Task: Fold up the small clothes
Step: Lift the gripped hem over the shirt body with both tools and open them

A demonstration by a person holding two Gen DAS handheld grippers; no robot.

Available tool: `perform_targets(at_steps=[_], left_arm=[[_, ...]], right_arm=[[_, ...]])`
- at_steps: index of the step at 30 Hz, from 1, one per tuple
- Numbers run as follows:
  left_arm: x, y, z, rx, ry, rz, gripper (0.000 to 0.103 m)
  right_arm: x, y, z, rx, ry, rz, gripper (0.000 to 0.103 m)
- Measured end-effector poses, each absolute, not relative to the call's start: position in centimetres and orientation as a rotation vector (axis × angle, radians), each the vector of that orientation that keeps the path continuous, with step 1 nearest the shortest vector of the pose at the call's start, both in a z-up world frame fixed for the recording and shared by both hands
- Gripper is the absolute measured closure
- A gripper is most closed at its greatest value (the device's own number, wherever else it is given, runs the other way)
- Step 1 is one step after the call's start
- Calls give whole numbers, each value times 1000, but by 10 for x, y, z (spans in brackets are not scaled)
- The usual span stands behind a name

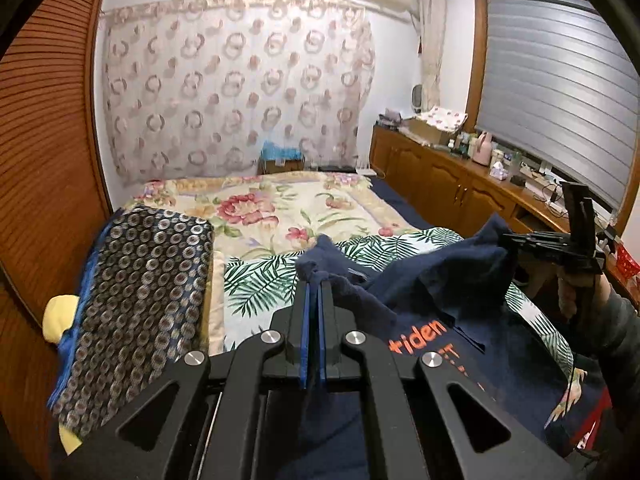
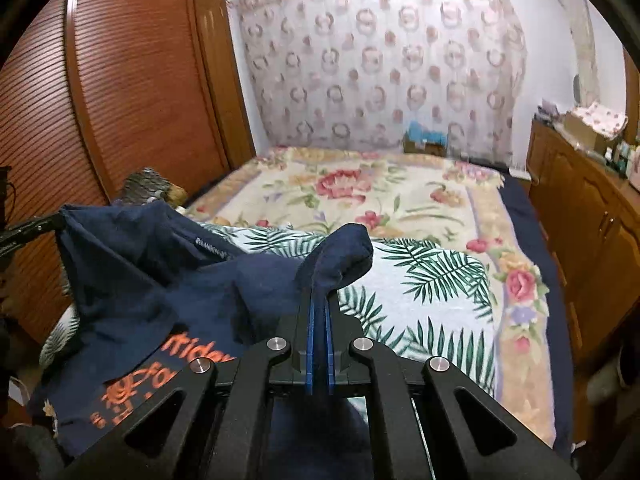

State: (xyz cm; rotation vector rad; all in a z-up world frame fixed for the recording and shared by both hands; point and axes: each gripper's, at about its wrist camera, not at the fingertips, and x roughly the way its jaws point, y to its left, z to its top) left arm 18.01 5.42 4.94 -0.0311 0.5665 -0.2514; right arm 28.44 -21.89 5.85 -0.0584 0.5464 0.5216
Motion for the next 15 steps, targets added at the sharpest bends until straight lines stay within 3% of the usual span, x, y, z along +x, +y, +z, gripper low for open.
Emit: perform_targets(at_steps=[9,15], left_arm=[[107,61,10,-56,571,-233,99],[59,59,16,-56,528,-226,99]], right_arm=[[191,-245,23,-18,487,536,99],[145,-255,12,-19,491,523,99]])
